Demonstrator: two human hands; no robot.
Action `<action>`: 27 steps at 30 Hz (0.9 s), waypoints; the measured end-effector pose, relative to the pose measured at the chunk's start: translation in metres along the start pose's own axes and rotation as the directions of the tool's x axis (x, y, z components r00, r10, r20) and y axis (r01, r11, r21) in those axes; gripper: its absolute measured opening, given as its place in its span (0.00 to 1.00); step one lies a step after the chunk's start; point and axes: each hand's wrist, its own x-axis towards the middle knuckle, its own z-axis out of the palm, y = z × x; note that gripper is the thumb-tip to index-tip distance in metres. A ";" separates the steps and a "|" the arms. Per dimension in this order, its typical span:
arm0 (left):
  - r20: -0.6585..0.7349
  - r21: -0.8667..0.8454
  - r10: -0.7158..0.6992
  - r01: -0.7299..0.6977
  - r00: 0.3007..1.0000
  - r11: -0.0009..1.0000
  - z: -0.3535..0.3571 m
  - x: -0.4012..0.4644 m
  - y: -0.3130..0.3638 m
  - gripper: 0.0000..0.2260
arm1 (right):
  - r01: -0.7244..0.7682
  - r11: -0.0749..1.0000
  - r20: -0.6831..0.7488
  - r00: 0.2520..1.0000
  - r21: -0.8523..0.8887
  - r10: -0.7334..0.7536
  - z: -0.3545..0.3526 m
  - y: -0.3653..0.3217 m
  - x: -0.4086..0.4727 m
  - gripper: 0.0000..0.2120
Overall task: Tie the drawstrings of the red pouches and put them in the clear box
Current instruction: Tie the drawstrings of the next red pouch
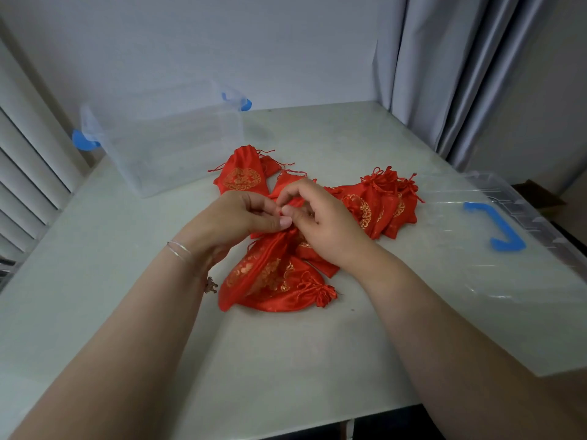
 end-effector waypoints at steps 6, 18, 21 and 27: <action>-0.076 -0.036 0.099 -0.102 0.992 0.994 0.001 -0.001 0.003 0.02 | -0.175 0.984 0.140 0.975 0.019 0.171 -0.008 0.006 0.001 0.09; -0.156 -0.030 0.027 -0.032 0.987 0.999 -0.003 0.001 0.002 0.04 | 0.009 0.966 0.020 1.000 -0.260 -0.004 -0.013 0.000 -0.001 0.04; -0.144 -0.017 0.039 -0.042 0.989 0.999 -0.001 0.001 0.002 0.05 | -0.009 0.973 0.062 0.998 -0.232 0.024 -0.012 0.005 -0.001 0.04; -0.084 0.094 0.127 -0.119 0.988 0.988 -0.001 0.000 -0.001 0.08 | -0.248 0.959 0.106 0.966 0.138 0.235 -0.016 0.001 0.002 0.06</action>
